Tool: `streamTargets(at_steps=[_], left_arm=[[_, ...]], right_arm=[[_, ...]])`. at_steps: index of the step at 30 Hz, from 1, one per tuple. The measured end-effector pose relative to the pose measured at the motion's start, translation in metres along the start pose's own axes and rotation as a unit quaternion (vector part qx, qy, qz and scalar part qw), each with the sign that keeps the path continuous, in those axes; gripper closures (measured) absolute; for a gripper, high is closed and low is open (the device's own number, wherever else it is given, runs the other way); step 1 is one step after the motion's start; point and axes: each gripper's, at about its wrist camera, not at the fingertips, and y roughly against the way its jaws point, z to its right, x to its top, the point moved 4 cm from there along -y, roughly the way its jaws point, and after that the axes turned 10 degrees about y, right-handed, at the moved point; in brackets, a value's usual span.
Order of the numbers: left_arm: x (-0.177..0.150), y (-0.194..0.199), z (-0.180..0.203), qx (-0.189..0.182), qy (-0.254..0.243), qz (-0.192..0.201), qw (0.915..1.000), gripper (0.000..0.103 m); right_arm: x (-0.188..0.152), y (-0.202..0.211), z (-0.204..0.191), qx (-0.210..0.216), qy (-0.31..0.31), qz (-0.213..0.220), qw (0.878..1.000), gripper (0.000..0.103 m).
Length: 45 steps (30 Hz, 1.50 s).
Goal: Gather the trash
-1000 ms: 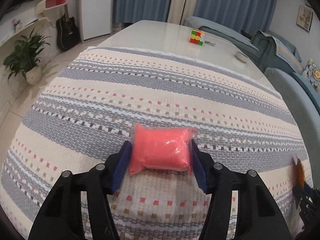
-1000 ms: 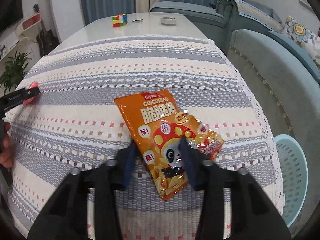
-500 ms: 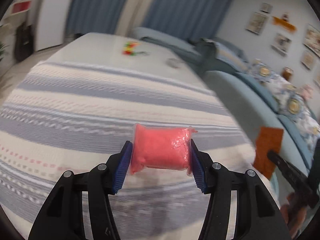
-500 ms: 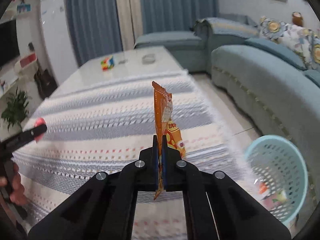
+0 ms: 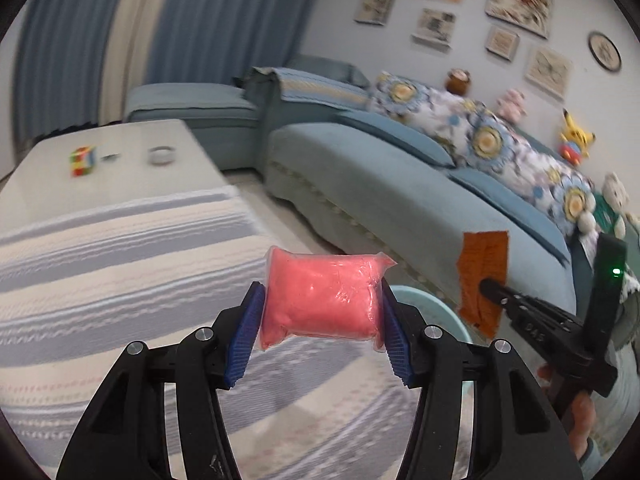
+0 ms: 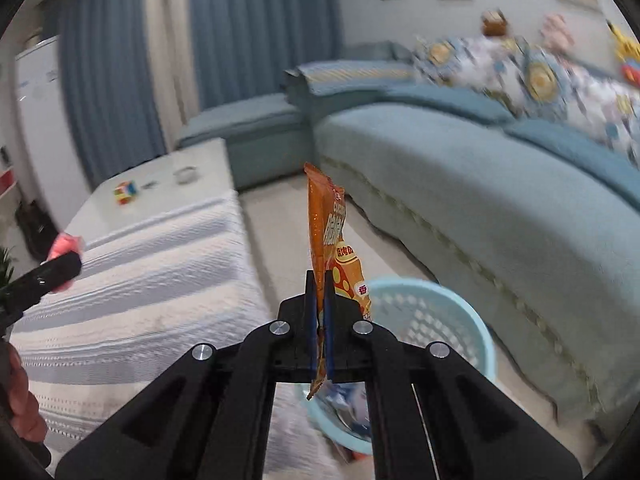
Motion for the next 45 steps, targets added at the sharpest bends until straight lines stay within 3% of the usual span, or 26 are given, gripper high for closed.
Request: streamTargets(at_steps=[8, 17, 19, 21, 26, 31, 38, 45], left_arm=[[-0.037, -0.095, 0.058, -0.023, -0.004, -0.105, 0.9942, 0.049], [-0.086, -0.136, 0.068, -0.029, -0.023, -0.159, 0.9867, 0.048], [-0.088, -0.137, 0.069, -0.026, -0.023, -0.158, 0.9869, 0.035], [-0.086, -0.133, 0.07, -0.031, -0.023, -0.153, 0.9874, 0.034], [-0.077, -0.123, 0.067, -0.038, -0.011, -0.145, 0.9887, 0.03], [-0.062, -0.093, 0.064, -0.047, -0.001, -0.118, 0.9919, 0.03], [-0.049, -0.02, 0.059, -0.045, -0.003, -0.066, 0.9968, 0.03], [-0.054, 0.051, 0.034, 0.025, -0.008, 0.002, 0.9996, 0.03]], right_arm=[[-0.058, -0.045, 0.065, 0.022, -0.039, -0.106, 0.993, 0.102], [-0.108, -0.075, 0.073, 0.036, -0.082, -0.164, 0.982, 0.101], [-0.112, -0.079, 0.075, 0.04, -0.089, -0.169, 0.981, 0.099], [-0.113, -0.079, 0.076, 0.041, -0.095, -0.172, 0.98, 0.095], [-0.109, -0.064, 0.078, 0.033, -0.103, -0.153, 0.982, 0.062], [-0.099, -0.039, 0.07, 0.042, -0.107, -0.131, 0.985, 0.061], [-0.073, 0.024, 0.023, 0.044, -0.079, -0.077, 0.993, 0.061], [-0.05, 0.088, -0.029, 0.011, -0.047, -0.012, 0.999, 0.058]])
